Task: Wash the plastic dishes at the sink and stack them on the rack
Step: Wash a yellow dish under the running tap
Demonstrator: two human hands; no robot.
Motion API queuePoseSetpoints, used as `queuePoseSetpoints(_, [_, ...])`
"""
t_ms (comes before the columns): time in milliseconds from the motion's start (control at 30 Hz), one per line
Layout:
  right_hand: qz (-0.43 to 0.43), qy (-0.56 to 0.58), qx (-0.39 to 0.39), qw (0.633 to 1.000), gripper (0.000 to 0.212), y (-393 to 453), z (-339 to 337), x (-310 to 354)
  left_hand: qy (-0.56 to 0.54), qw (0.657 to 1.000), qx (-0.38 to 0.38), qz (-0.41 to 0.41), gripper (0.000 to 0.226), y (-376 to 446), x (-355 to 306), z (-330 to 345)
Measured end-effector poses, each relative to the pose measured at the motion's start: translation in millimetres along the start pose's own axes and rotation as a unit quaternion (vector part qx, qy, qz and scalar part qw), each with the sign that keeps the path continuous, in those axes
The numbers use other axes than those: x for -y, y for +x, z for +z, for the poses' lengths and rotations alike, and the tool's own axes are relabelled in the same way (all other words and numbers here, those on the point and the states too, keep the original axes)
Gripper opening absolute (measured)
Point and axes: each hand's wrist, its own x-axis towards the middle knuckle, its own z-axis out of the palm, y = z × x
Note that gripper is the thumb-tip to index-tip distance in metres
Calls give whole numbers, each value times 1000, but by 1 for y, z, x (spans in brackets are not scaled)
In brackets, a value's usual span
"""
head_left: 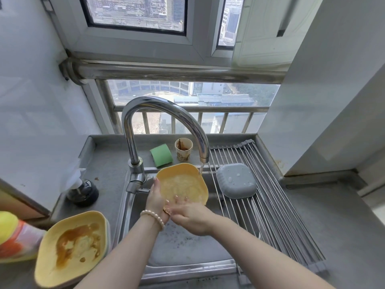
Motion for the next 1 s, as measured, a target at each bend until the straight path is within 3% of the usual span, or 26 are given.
queuePoseSetpoints(100, [-10,18,-27,999,51,-13,9,-5,135,989,-40,49,64,0,-8,6])
queuePoseSetpoints(200, [-18,9,-72,997,49,-10,17,-13,267,953,-103,100,53,-8,-13,16])
queuePoseSetpoints(300, [32,-30,-134,990,60,-17,14,-30,363,921,-125,70,40,-2,-25,11])
queuePoseSetpoints(467, [74,81,-240,965,90,-19,4,-51,246,961,-63,-107,25,-14,-27,13])
queuePoseSetpoints(600, [111,248,-391,879,66,-11,-16,-40,183,972,12,-147,36,-21,-22,23])
queuePoseSetpoints(700, [151,334,-413,834,65,-4,-30,-32,167,979,30,-111,45,-22,-17,34])
queuePoseSetpoints(833, [214,442,-405,771,60,7,-40,-33,136,990,2,48,98,-24,-16,37])
queuePoseSetpoints(867, [236,470,-404,748,58,9,-43,-33,148,986,1,71,101,-26,-18,37])
queuePoseSetpoints(933, [294,489,-401,717,50,12,-51,-34,185,978,-16,96,77,-31,-21,38])
queuePoseSetpoints(1000, [356,451,-381,724,41,16,-57,-34,199,973,-50,106,55,-33,-18,38])
